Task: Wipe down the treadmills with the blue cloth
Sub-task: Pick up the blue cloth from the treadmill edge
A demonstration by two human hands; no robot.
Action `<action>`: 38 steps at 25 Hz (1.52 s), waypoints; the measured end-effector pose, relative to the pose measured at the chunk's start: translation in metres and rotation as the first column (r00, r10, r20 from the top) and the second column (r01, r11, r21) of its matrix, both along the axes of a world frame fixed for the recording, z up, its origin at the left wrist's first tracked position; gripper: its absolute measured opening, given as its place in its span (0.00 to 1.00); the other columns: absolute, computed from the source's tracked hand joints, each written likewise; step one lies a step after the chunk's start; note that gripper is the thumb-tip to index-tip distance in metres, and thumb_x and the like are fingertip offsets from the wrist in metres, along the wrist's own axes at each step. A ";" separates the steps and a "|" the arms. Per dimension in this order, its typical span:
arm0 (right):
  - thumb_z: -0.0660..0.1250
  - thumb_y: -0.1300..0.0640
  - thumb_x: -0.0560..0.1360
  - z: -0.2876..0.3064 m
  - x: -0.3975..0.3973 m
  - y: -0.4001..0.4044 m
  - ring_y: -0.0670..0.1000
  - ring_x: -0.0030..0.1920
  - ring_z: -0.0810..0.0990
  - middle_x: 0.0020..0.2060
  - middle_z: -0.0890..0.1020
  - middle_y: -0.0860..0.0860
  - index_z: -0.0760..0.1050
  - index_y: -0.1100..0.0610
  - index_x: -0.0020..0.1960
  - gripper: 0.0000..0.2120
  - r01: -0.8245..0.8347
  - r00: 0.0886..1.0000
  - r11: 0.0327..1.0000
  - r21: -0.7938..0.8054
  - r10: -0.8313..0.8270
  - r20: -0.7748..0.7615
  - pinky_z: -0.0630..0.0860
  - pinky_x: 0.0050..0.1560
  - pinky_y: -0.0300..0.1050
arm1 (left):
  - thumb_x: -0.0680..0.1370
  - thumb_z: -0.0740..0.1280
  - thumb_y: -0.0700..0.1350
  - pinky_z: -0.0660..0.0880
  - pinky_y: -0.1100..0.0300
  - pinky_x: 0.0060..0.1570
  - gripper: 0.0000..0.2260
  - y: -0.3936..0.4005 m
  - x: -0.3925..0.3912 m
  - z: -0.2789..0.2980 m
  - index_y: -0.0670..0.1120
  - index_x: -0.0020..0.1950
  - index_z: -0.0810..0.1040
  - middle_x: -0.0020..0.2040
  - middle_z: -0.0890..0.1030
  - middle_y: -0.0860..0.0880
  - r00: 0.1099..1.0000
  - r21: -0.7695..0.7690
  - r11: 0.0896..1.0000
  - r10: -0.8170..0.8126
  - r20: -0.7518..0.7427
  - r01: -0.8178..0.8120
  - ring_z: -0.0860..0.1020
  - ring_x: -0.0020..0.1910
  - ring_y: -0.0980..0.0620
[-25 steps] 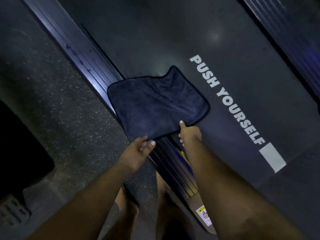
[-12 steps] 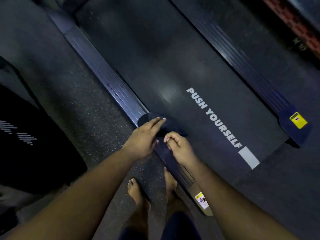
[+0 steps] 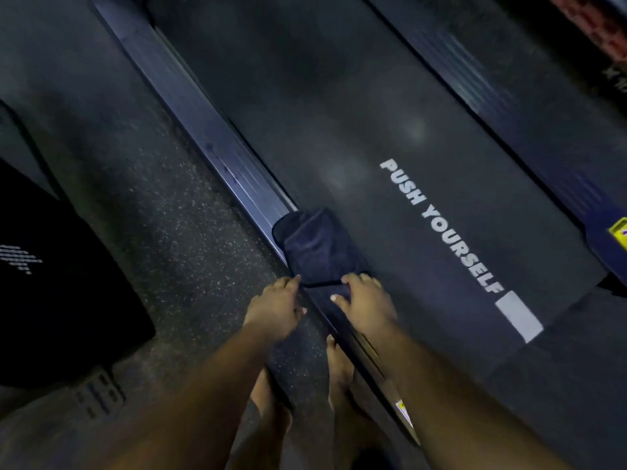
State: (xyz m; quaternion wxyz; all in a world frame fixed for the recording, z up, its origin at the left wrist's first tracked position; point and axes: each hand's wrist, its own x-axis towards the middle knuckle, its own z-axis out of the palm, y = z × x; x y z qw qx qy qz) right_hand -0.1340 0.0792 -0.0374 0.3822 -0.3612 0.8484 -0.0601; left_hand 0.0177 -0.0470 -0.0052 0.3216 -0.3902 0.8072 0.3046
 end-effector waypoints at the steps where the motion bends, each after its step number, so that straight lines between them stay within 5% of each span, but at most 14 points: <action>1: 0.67 0.43 0.76 -0.028 0.003 -0.007 0.55 0.64 0.71 0.62 0.75 0.51 0.70 0.50 0.67 0.23 -0.087 0.994 0.996 0.016 0.088 -0.060 0.72 0.61 0.56 | 0.80 0.64 0.52 0.68 0.43 0.69 0.33 0.002 0.002 -0.030 0.52 0.81 0.51 0.79 0.60 0.49 1.000 0.006 1.000 0.020 0.006 -0.020 0.63 0.75 0.45; 5: 0.72 0.47 0.73 -0.122 0.013 -0.029 0.56 0.65 0.69 0.66 0.69 0.54 0.62 0.51 0.72 0.32 -0.276 0.924 0.953 0.120 0.298 -0.238 0.70 0.62 0.58 | 0.79 0.66 0.52 0.67 0.45 0.70 0.34 0.004 0.015 -0.120 0.52 0.81 0.52 0.79 0.59 0.50 0.993 0.047 0.994 0.104 -0.062 -0.102 0.62 0.75 0.46; 9: 0.66 0.55 0.78 -0.154 0.007 -0.033 0.57 0.59 0.72 0.60 0.74 0.54 0.69 0.52 0.65 0.16 -0.320 0.879 0.944 0.083 0.328 -0.346 0.70 0.56 0.55 | 0.79 0.66 0.52 0.67 0.45 0.71 0.34 0.001 0.024 -0.144 0.52 0.80 0.53 0.79 0.59 0.50 0.986 0.050 0.994 0.105 -0.132 -0.099 0.62 0.75 0.47; 13: 0.60 0.51 0.82 -0.114 0.003 -0.031 0.57 0.54 0.77 0.51 0.81 0.53 0.76 0.55 0.58 0.11 -0.141 0.990 0.947 -0.287 0.136 -0.039 0.73 0.52 0.53 | 0.78 0.67 0.54 0.64 0.45 0.72 0.37 -0.001 0.029 -0.100 0.53 0.81 0.49 0.81 0.55 0.51 0.978 -0.052 0.994 0.081 -0.191 -0.092 0.59 0.77 0.48; 17: 0.61 0.52 0.82 0.027 0.017 -0.031 0.52 0.56 0.79 0.56 0.81 0.52 0.76 0.56 0.62 0.12 -0.007 0.967 0.884 -0.467 0.125 0.223 0.73 0.54 0.43 | 0.76 0.70 0.57 0.55 0.49 0.74 0.40 -0.015 0.025 0.029 0.53 0.81 0.49 0.81 0.53 0.51 0.902 -0.149 0.984 0.023 -0.430 -0.096 0.54 0.79 0.52; 19: 0.62 0.52 0.81 0.116 0.021 -0.038 0.51 0.56 0.79 0.57 0.81 0.51 0.77 0.56 0.62 0.13 -0.035 0.958 0.843 -0.537 0.181 0.222 0.73 0.56 0.42 | 0.76 0.70 0.53 0.59 0.49 0.74 0.30 -0.028 0.026 0.112 0.52 0.76 0.64 0.76 0.67 0.50 0.867 -0.118 0.991 -0.012 -0.498 -0.055 0.62 0.76 0.49; 21: 0.64 0.50 0.80 0.207 0.029 -0.042 0.50 0.56 0.79 0.55 0.81 0.49 0.78 0.54 0.61 0.12 -0.113 0.948 0.805 -0.582 0.263 0.180 0.74 0.56 0.44 | 0.75 0.70 0.45 0.71 0.51 0.61 0.14 -0.028 0.038 0.198 0.49 0.61 0.78 0.57 0.81 0.49 0.832 -0.067 0.992 0.051 -0.553 -0.106 0.77 0.61 0.45; 23: 0.69 0.49 0.78 0.286 0.039 -0.041 0.51 0.55 0.79 0.55 0.81 0.49 0.78 0.53 0.60 0.13 -0.180 0.953 0.776 -0.604 0.290 0.089 0.75 0.55 0.47 | 0.75 0.69 0.41 0.74 0.54 0.48 0.06 -0.023 0.058 0.276 0.49 0.51 0.79 0.45 0.82 0.51 0.787 -0.022 0.964 0.204 -0.582 -0.266 0.80 0.48 0.48; 28: 0.67 0.44 0.77 0.389 0.049 -0.012 0.55 0.47 0.81 0.46 0.83 0.50 0.77 0.50 0.49 0.09 -0.261 0.965 0.828 -0.497 0.222 -0.137 0.77 0.45 0.52 | 0.74 0.72 0.41 0.71 0.58 0.43 0.11 -0.011 0.138 0.395 0.56 0.41 0.75 0.37 0.79 0.56 0.580 -0.027 0.805 0.403 -0.708 -0.593 0.77 0.40 0.53; 33: 0.70 0.48 0.76 0.464 0.105 -0.009 0.47 0.30 0.73 0.27 0.76 0.50 0.75 0.56 0.35 0.16 0.107 0.960 0.769 -0.630 0.084 0.266 0.70 0.34 0.48 | 0.65 0.79 0.52 0.70 0.56 0.34 0.15 -0.008 0.226 0.464 0.53 0.33 0.72 0.30 0.76 0.54 0.518 -0.168 0.616 0.448 -0.729 -0.769 0.76 0.33 0.51; 35: 0.71 0.55 0.77 0.488 0.142 -0.016 0.49 0.33 0.74 0.30 0.78 0.51 0.77 0.56 0.36 0.12 0.333 0.874 0.706 -0.625 0.018 0.486 0.70 0.37 0.46 | 0.65 0.80 0.46 0.67 0.58 0.32 0.15 -0.008 0.250 0.480 0.49 0.32 0.73 0.28 0.76 0.53 0.355 0.009 0.580 0.511 -0.783 -0.814 0.74 0.31 0.51; 38: 0.71 0.57 0.76 0.520 0.209 -0.029 0.54 0.39 0.77 0.38 0.81 0.57 0.79 0.56 0.41 0.06 0.618 0.664 0.597 -0.512 -0.047 0.746 0.75 0.41 0.47 | 0.68 0.78 0.38 0.67 0.60 0.31 0.13 0.001 0.285 0.507 0.47 0.35 0.75 0.31 0.78 0.49 -0.037 0.540 0.491 0.715 -0.698 -0.684 0.73 0.31 0.51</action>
